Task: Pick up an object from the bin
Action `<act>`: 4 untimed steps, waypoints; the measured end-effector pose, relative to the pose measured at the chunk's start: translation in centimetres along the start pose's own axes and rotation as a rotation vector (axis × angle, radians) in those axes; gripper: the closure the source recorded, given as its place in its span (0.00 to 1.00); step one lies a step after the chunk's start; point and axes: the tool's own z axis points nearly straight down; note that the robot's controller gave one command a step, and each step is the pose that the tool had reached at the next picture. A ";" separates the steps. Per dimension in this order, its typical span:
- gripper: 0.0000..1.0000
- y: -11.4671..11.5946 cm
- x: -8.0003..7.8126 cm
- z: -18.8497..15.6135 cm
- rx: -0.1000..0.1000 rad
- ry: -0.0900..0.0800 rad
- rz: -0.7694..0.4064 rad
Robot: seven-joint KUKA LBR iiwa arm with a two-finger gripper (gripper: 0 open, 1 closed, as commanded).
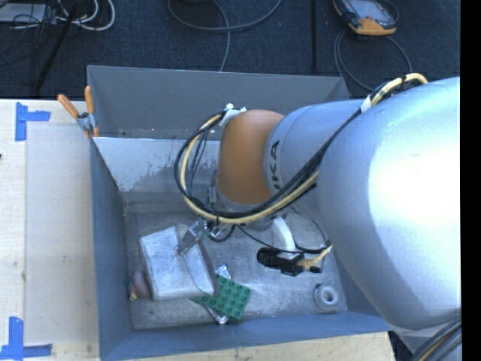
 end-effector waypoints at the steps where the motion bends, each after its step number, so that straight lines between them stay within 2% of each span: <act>1: 0.00 -6.6 5.3 1.7 0.014 0.010 -0.152; 2: 1.00 -6.2 5.0 1.5 0.003 0.002 -0.145; 3: 0.00 -6.5 5.1 1.7 0.010 0.004 -0.145; 4: 0.00 -8.2 3.6 1.0 0.017 0.020 -0.363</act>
Offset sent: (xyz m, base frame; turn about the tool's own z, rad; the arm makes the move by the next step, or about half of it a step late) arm -0.0868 0.0039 -0.0218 -0.1554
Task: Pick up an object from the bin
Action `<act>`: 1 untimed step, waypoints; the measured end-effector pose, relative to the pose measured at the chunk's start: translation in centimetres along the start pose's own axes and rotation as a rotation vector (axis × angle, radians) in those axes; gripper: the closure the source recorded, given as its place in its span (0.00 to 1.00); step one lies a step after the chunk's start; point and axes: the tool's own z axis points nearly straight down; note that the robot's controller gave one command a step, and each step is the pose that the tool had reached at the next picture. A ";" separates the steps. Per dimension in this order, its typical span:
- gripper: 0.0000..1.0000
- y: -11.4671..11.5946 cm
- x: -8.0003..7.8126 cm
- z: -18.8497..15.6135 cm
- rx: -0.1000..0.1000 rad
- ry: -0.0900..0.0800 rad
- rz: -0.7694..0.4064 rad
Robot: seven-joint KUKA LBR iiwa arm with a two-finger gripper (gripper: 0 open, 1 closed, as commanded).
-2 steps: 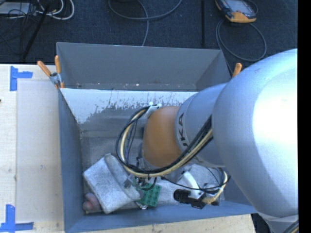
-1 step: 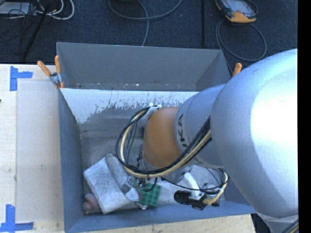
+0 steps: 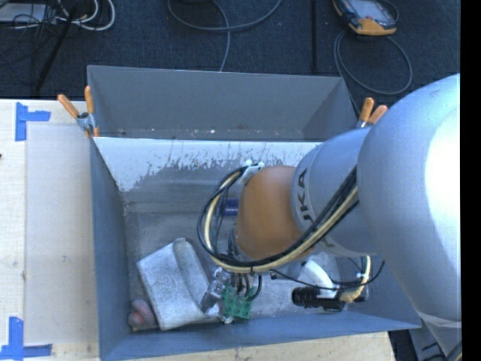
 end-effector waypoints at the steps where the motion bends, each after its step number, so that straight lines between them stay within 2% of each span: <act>1: 0.00 -4.0 -2.2 2.1 -0.014 -0.007 -0.147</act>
Offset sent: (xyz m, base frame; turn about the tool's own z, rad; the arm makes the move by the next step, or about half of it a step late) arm -0.0076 -0.0506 -0.0268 -0.1451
